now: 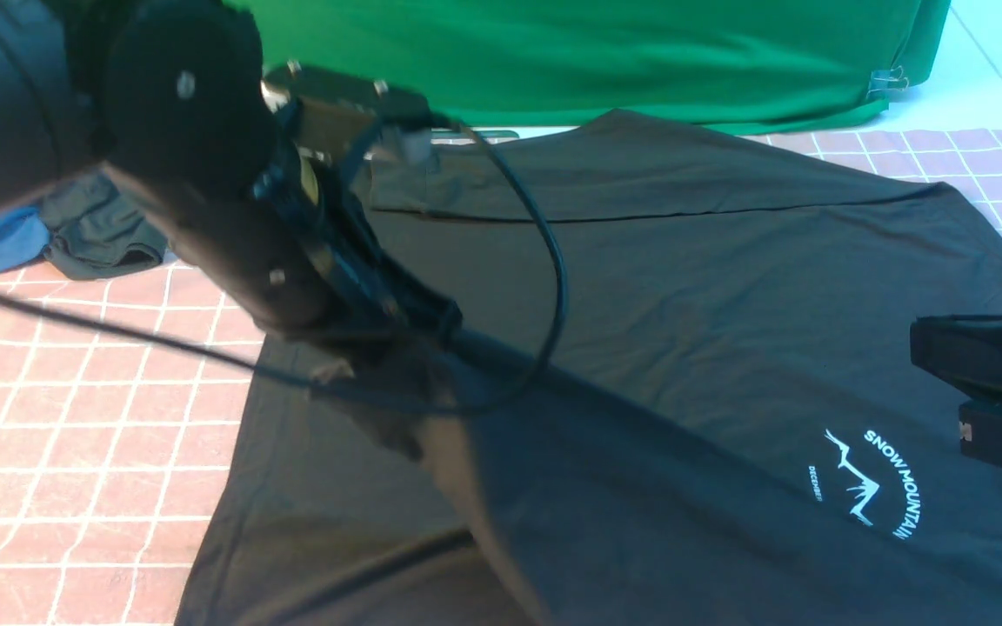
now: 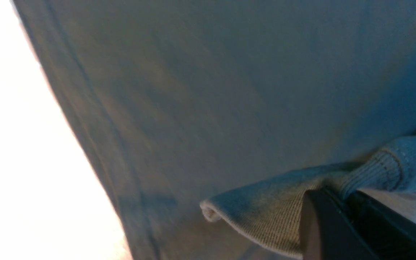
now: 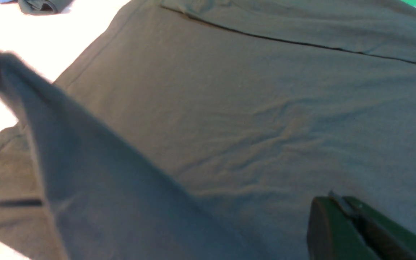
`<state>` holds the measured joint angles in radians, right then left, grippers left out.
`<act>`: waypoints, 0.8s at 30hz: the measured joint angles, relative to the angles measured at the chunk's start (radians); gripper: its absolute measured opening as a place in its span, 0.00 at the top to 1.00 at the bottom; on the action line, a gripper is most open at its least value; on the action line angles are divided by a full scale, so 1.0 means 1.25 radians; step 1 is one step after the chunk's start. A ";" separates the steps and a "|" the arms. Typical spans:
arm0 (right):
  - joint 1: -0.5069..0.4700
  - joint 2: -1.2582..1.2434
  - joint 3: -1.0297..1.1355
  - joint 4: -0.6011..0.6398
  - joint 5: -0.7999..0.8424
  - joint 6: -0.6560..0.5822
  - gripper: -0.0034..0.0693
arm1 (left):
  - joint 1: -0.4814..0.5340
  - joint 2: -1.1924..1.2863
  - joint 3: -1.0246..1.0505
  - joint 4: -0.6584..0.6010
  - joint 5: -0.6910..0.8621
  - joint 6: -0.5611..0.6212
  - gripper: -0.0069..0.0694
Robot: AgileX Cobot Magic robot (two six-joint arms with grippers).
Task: Fold a long-sleeved shirt over a pink coffee tablecloth.
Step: 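Fold the left side of the black T-shirt inward over its body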
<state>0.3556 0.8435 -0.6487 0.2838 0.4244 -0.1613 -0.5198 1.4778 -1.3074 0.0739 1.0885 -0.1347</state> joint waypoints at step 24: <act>0.000 0.000 0.000 0.005 -0.012 0.000 0.88 | 0.154 0.219 -0.122 0.059 -0.169 0.085 0.87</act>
<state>0.3556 0.8439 -0.6487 0.2901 0.4095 -0.1613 -0.3278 1.7515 -1.4594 0.1473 0.8773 -0.0281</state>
